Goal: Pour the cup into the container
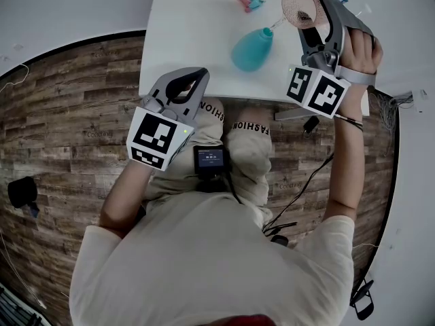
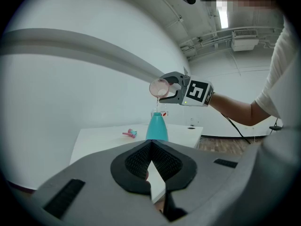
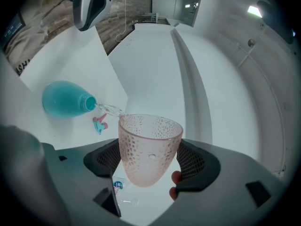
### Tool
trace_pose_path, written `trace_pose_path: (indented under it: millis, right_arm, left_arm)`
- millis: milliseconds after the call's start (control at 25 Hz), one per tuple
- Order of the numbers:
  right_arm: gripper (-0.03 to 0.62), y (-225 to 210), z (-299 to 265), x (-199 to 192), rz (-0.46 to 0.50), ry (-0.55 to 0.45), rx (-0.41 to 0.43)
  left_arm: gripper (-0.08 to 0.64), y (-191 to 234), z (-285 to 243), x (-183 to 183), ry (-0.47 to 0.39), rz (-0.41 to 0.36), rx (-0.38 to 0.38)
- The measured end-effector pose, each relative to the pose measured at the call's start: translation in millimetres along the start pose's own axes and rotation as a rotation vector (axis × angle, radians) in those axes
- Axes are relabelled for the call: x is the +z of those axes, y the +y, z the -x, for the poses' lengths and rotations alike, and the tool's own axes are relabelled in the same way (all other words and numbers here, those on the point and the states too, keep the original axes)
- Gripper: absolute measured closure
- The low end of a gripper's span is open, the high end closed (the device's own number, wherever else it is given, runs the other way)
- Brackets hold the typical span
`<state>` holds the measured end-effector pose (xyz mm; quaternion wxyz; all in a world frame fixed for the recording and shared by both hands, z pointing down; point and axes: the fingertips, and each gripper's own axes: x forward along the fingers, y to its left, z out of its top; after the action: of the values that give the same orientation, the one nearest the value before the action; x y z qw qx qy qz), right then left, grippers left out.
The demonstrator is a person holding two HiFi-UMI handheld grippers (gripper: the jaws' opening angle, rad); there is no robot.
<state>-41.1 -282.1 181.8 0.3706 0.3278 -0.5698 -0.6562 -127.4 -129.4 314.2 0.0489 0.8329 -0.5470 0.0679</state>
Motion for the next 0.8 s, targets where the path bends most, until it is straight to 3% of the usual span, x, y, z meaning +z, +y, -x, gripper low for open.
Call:
trace_pose_path:
  millis: [520, 800]
  right_arm:
    - [0.219, -7, 4, 5, 0.075, -0.028, -0.079]
    - [0.219, -1, 6, 14, 0.167, -0.073, -0.110]
  left_arm:
    - [0.549, -1, 1, -1, 0.001, 0.002, 0.001]
    - [0.549, -1, 1, -2, 0.003, 0.004, 0.005]
